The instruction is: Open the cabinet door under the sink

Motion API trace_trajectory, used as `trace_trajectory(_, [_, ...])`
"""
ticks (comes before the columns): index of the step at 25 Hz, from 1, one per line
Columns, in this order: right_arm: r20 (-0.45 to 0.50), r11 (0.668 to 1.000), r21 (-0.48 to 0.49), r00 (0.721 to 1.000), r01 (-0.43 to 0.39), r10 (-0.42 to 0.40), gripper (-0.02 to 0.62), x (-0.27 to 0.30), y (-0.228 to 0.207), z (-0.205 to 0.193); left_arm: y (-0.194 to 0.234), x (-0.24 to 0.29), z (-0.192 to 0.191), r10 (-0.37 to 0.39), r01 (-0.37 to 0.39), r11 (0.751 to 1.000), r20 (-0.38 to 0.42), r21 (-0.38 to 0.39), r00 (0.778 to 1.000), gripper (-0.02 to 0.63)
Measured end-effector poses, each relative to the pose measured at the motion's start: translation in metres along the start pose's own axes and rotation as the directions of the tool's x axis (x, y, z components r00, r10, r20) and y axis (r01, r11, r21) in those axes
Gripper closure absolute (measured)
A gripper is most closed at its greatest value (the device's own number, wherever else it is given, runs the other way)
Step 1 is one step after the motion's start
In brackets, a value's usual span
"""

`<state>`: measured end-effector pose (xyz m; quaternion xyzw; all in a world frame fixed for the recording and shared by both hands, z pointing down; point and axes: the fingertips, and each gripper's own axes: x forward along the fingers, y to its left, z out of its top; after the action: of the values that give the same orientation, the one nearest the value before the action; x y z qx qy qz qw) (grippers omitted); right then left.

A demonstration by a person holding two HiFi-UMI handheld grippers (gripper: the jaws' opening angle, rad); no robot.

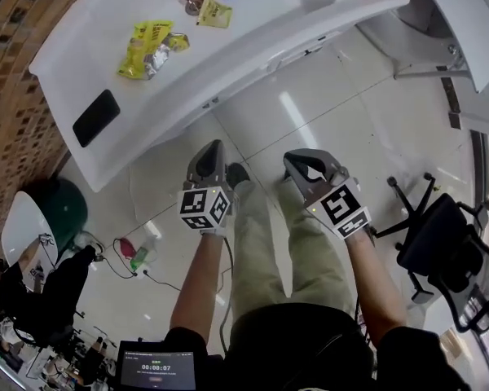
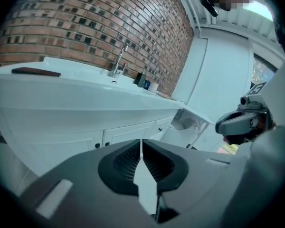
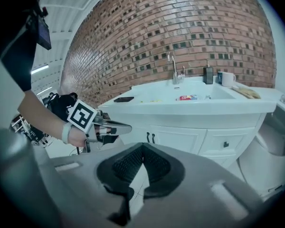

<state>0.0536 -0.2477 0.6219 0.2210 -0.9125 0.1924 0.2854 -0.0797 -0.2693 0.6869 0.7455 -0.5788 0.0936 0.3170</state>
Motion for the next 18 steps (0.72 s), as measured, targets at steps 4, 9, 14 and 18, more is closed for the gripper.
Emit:
trace_trajectory(4, [0.001, 0.999, 0.045, 1.000, 0.006, -0.006, 0.609, 0.026, 0.001, -0.015, 0.044, 0.036, -0.018, 0.039, -0.038, 0.999, -0.008, 0.019, 0.999, 0.537])
trace_trajectory(9, [0.005, 0.995, 0.098, 1.000, -0.009, 0.008, 0.609, 0.051, 0.007, -0.030, 0.082, 0.074, -0.045, 0.085, -0.082, 0.995, -0.055, 0.052, 0.995, 0.521])
trace_trajectory(14, [-0.013, 0.992, 0.124, 1.000, -0.026, 0.028, 0.609, 0.058, 0.008, -0.046, 0.116, 0.110, -0.071, 0.128, -0.120, 0.990, -0.128, 0.069, 0.983, 0.505])
trace_trajectory(18, [-0.044, 0.992, 0.122, 0.999, -0.011, 0.016, 0.609, 0.050, -0.002, -0.060, 0.138, 0.128, -0.083, 0.194, -0.185, 0.980, -0.147, 0.072, 0.970, 0.506])
